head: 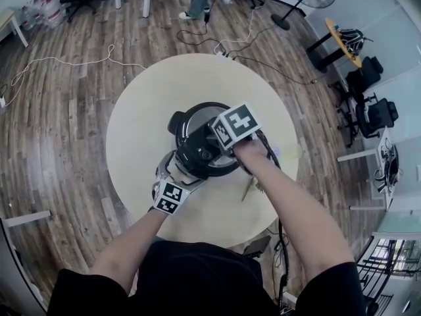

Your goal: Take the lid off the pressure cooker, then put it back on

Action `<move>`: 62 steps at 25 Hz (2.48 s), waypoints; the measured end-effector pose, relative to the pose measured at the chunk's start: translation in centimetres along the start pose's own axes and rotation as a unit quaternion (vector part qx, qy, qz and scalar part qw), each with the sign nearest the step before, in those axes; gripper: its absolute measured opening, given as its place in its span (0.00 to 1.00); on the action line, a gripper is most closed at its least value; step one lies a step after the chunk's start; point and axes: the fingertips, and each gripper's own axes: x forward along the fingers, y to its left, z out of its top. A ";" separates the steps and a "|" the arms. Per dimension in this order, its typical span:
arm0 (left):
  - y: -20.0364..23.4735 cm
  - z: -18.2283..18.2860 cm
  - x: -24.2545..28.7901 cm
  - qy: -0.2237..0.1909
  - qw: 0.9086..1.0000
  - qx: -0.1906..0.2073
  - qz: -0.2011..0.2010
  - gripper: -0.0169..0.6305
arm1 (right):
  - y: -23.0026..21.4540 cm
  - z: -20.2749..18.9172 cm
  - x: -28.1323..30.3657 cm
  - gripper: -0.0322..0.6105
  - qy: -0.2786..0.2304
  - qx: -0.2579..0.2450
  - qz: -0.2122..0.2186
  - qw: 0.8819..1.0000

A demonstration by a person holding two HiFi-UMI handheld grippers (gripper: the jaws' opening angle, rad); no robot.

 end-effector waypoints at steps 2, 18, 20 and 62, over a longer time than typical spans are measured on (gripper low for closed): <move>0.0 0.0 -0.1 0.003 1.000 -0.001 0.000 0.94 | 0.0 0.0 0.1 0.49 0.000 0.000 0.000 1.000; 0.0 -0.5 0.0 0.008 1.000 0.000 0.000 0.94 | -0.9 1.1 -3.6 0.49 -0.010 0.017 0.003 1.000; 0.1 -0.4 0.0 0.007 1.000 0.002 0.001 0.94 | -1.5 1.2 -5.0 0.49 -0.017 0.014 -0.001 1.000; -0.1 0.1 -0.5 0.040 0.999 0.001 0.000 0.94 | 10.1 -28.3 7.8 0.49 0.015 0.017 0.021 1.000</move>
